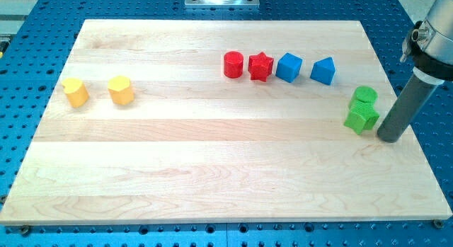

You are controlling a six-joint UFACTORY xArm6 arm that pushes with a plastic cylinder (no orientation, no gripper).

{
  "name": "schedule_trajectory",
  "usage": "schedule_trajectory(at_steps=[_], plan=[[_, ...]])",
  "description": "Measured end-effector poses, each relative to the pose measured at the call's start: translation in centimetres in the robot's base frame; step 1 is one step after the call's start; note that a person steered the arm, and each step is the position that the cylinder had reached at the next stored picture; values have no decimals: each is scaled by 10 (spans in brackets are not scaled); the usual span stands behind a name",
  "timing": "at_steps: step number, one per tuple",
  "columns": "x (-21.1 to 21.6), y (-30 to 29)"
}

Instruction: Slide the yellow heart to the top left corner

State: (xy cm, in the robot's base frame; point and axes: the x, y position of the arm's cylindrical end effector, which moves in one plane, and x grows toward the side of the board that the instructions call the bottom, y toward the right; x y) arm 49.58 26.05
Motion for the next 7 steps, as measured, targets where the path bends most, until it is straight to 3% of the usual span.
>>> schedule_trajectory(at_steps=[2, 3, 4, 5, 6, 7], plan=[[50, -217], [35, -289], [0, -393], [-4, -508], [-41, -525], [-106, -494]])
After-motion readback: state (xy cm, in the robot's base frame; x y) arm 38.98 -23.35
